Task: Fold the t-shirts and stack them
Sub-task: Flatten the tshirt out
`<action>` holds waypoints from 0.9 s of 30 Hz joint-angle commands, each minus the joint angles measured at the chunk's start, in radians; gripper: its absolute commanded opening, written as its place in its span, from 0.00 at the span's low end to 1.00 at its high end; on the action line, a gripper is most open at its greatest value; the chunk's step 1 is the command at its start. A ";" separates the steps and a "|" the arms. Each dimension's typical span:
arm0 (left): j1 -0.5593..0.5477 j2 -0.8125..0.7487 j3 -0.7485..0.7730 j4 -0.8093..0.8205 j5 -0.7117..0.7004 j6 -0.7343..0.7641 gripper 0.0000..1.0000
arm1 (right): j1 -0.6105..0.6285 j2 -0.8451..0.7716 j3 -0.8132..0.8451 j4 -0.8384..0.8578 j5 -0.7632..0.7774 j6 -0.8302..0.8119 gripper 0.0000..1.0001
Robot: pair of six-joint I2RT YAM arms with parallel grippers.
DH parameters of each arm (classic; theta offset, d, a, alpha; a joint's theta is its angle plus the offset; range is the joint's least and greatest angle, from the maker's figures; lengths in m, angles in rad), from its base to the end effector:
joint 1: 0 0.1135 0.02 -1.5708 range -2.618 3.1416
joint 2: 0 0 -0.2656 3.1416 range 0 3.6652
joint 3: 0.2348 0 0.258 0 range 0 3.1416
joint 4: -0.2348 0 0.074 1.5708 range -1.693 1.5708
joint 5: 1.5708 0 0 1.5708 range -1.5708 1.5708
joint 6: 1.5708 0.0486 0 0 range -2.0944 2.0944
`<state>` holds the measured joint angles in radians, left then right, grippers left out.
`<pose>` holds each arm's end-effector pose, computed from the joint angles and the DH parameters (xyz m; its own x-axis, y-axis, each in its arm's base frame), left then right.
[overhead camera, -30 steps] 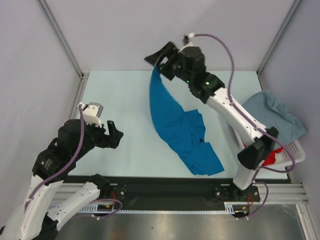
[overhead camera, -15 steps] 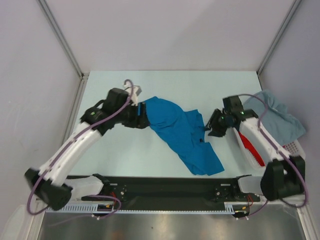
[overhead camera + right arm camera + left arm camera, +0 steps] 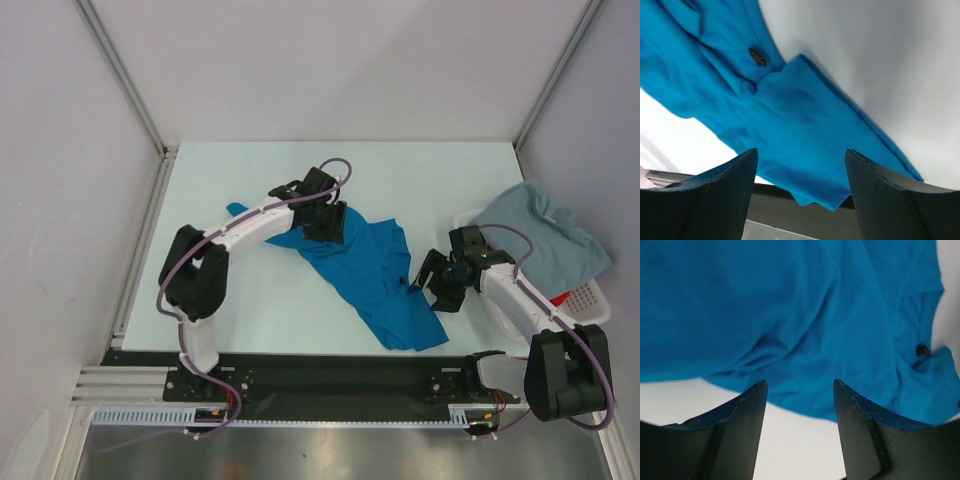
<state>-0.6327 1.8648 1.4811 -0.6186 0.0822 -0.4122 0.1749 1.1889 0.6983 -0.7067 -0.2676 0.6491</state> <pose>0.3348 -0.2504 0.2263 -0.8730 0.1451 -0.4656 0.3004 0.9121 -0.2791 0.2092 0.0500 0.1821 -0.8893 0.4349 -0.1419 0.3448 0.8411 0.4167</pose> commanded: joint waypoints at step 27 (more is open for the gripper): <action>0.016 0.343 0.327 -0.032 -0.064 -0.053 0.37 | 0.169 0.287 0.092 0.142 0.185 0.032 0.75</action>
<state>-0.6270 2.2204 1.7988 -0.6556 -0.0177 -0.4725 0.3183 1.4403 0.7547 -0.6025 -0.1474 0.6628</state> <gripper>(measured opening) 0.409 0.759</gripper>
